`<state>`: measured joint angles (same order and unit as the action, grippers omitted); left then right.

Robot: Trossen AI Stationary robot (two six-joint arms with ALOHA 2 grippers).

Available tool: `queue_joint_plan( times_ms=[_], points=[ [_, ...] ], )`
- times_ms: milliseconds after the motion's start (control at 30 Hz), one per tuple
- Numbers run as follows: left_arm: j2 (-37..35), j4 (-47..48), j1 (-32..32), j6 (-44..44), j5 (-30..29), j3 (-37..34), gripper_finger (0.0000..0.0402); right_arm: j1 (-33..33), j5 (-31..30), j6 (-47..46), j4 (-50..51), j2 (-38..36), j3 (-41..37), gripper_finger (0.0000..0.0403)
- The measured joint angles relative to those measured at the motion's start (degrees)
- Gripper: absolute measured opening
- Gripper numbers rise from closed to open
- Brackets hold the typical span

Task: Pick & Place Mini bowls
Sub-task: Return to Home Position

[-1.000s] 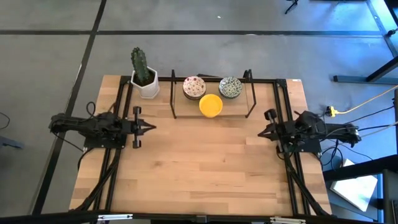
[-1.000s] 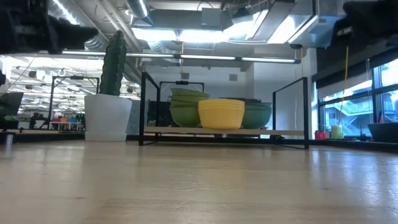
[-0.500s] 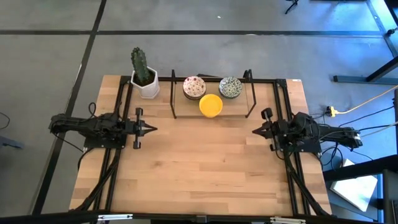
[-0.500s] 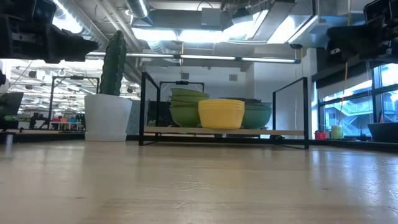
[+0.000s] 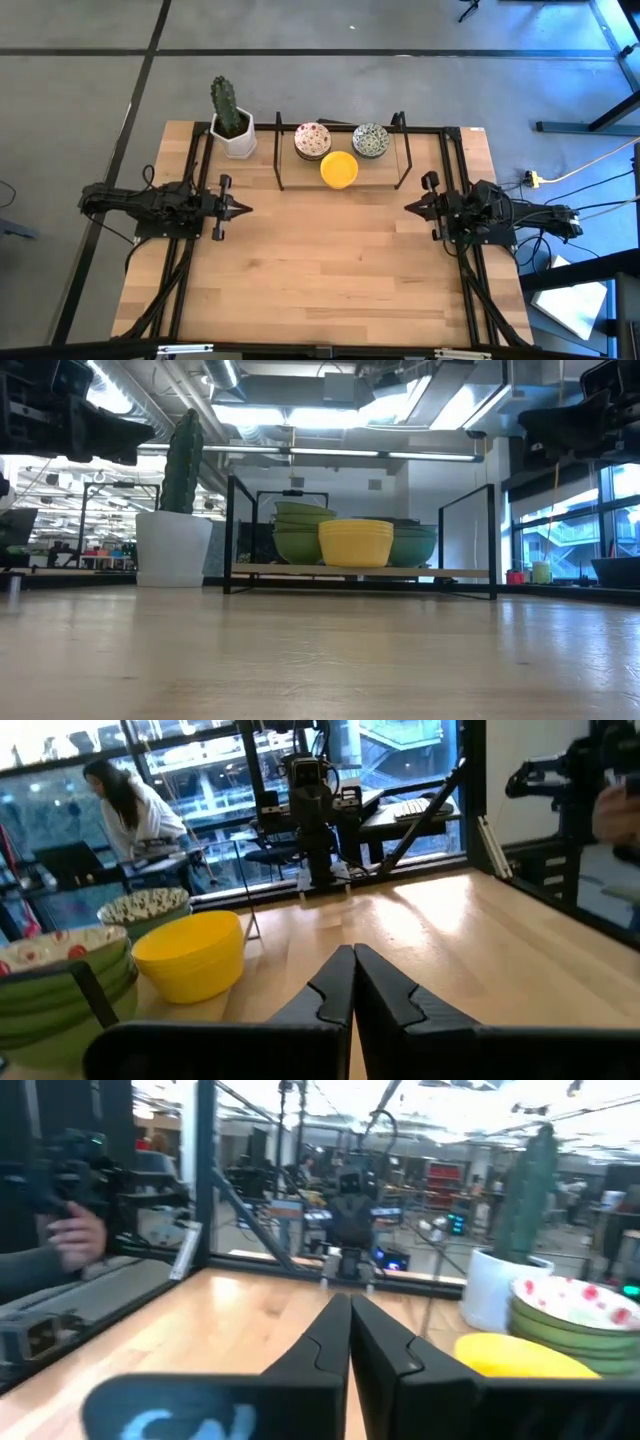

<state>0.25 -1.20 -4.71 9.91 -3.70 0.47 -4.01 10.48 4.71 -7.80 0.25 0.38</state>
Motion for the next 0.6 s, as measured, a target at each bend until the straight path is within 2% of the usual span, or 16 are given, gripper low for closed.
queue_joint_plan(
  times_ms=[100,600],
  points=[
    [0.00,-0.05,0.00,-2.16,-0.02,0.00,0.0003,0.00,-2.34,0.22,1.00,0.00,0.00,0.0019],
    [0.00,-0.25,0.00,-2.14,-0.04,0.00,0.0003,0.00,-2.38,0.07,3.87,0.00,0.00,0.0023]
  ],
)
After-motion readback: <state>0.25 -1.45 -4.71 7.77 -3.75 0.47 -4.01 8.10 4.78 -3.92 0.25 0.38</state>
